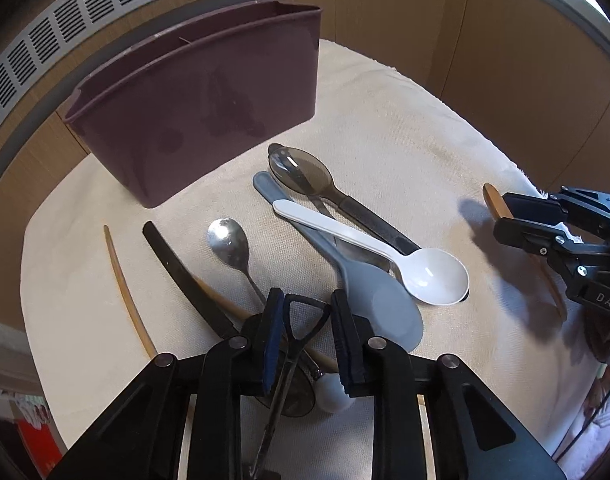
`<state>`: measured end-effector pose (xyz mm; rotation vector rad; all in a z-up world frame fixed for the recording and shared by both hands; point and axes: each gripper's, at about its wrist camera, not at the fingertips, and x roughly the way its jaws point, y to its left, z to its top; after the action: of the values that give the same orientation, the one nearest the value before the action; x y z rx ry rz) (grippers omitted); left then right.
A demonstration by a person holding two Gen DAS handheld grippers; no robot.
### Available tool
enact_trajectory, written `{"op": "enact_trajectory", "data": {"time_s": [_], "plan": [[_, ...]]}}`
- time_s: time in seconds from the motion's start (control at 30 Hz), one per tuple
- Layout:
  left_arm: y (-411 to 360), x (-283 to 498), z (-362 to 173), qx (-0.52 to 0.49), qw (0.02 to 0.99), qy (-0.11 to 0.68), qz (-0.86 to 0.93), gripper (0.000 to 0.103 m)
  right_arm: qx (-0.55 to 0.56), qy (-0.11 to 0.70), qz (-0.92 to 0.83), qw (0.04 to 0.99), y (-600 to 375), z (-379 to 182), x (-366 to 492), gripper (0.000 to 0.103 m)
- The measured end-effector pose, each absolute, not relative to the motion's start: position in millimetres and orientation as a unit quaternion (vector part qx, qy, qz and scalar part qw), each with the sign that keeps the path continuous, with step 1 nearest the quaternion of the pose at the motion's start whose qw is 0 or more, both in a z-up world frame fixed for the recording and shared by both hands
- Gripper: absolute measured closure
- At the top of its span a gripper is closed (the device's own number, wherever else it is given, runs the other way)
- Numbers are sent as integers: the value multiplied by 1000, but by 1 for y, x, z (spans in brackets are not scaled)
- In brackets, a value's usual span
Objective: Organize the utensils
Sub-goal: 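Grasp the metal spatula handle with the left gripper while the right gripper lifts the paddle, then lower the spatula and paddle into the maroon caddy and open both grippers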
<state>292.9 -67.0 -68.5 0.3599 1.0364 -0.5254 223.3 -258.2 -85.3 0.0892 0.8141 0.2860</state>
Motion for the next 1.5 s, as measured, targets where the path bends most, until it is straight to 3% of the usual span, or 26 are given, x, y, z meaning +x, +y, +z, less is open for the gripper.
{"op": "enact_trajectory", "data": {"time_s": [0.43,0.77,1.1,1.33,1.5], "plan": [[-3,203,20,21,938,299,-176,79,0,331,128,935,-236,-40,199,75],[17,182,48,-15,953,255,-163,79,-21,299,132,945,-221,-11,187,75],[21,198,77,-35,959,225,-168,79,-46,251,130,958,-216,36,200,75],[18,250,161,-42,971,157,-178,79,-60,141,116,981,-216,143,245,75],[17,292,206,-54,976,111,-178,79,-58,108,100,987,-211,174,289,75]]}}
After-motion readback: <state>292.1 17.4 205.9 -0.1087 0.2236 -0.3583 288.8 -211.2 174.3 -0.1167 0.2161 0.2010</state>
